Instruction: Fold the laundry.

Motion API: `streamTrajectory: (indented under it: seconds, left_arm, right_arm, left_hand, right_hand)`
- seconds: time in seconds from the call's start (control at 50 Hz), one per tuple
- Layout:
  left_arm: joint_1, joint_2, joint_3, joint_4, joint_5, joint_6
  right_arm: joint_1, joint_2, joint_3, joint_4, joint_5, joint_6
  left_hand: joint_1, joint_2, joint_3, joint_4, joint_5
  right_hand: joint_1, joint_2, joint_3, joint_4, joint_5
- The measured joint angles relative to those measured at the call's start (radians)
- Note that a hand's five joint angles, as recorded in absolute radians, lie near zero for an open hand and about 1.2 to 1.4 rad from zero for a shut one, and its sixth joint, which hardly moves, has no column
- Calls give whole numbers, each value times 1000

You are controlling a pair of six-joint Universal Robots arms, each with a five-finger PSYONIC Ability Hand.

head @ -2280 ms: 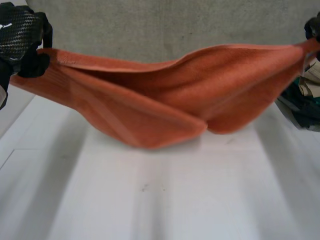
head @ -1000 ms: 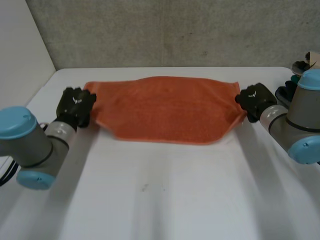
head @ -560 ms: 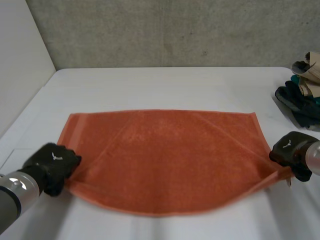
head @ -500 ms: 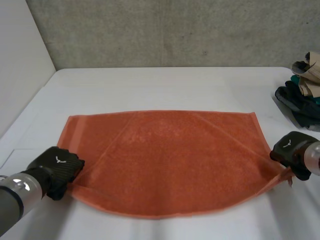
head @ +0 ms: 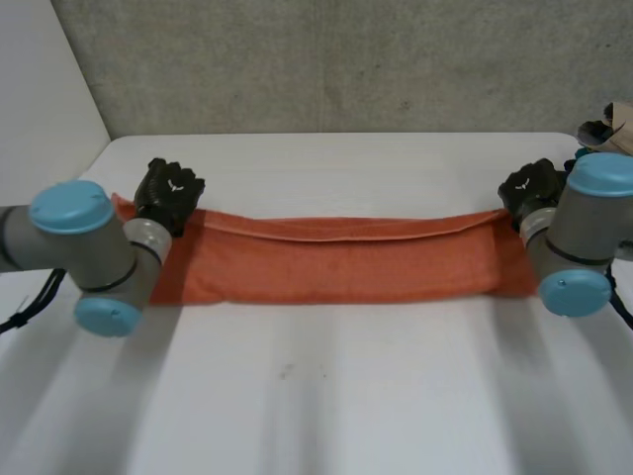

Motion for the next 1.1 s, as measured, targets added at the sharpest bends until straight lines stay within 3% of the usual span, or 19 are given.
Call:
streamTrajectory:
  seconds: [0.16, 0.24, 0.26, 0.3, 0.4, 0.48, 0.56, 0.6, 0.68, 0.88, 1.04, 1.1]
  left_arm:
    - [-14, -174, 209, 56, -46, 51]
    - [-26, -214, 254, 64, -65, 79]
    - [-30, -216, 257, 65, -67, 81]
    - [-47, -211, 256, 68, -71, 84]
    - [-73, -152, 225, 71, -76, 75]
    - [-80, -63, 159, 69, -79, 44]
    - [-77, 44, 65, 63, -79, -5]
    - [-71, 149, -40, 58, -76, -63]
    - [-61, 279, -190, 54, -69, -161]
    - [-55, 414, -429, 54, -3, -336]
    - [-63, 409, -458, 55, 19, -349]
    - [-66, 406, -456, 55, 19, -347]
  right_arm:
    - [7, 151, -175, -66, 10, -7]
    - [10, 205, -240, -69, 31, -8]
    - [12, 208, -245, -69, 37, -7]
    - [20, 209, -252, -67, 64, 0]
    - [33, 150, -216, -64, 101, 49]
    - [34, -3, -107, -57, 87, 169]
    - [29, -165, 19, -35, 17, 279]
    - [13, -287, 128, 18, -61, 350]
    - [-24, -368, 225, 128, -130, 414]
    - [-113, -334, 296, 296, -193, 565]
    - [-125, -208, 279, 258, -222, 580]
    - [-125, -169, 273, 230, -223, 570]
  left_hand:
    - [-63, -71, -54, -55, -51]
    - [-740, -667, -636, -649, -640]
    - [-881, -837, -808, -827, -805]
    - [-941, -977, -968, -985, -940]
    - [-941, -996, -986, -1005, -947]
    - [-941, -996, -986, -1005, -947]
    - [-941, -996, -986, -1005, -947]
    - [-941, -996, -986, -1005, -947]
    - [-941, -996, -986, -1005, -947]
    - [-941, -996, -986, -1005, -947]
    - [-941, -996, -986, -1005, -947]
    - [-941, -996, -986, -1005, -947]
  right_hand:
    - [-21, -40, -46, -36, -21]
    - [-742, -774, -756, -758, -760]
    - [-757, -807, -774, -777, -777]
    - [-886, -962, -971, -976, -939]
    - [-886, -964, -981, -991, -941]
    - [-886, -964, -981, -991, -941]
    - [-886, -964, -981, -991, -941]
    - [-886, -964, -981, -991, -941]
    - [-886, -964, -981, -991, -941]
    - [-829, -888, -889, -896, -850]
    - [-784, -855, -847, -853, -806]
    - [-632, -699, -713, -723, -677]
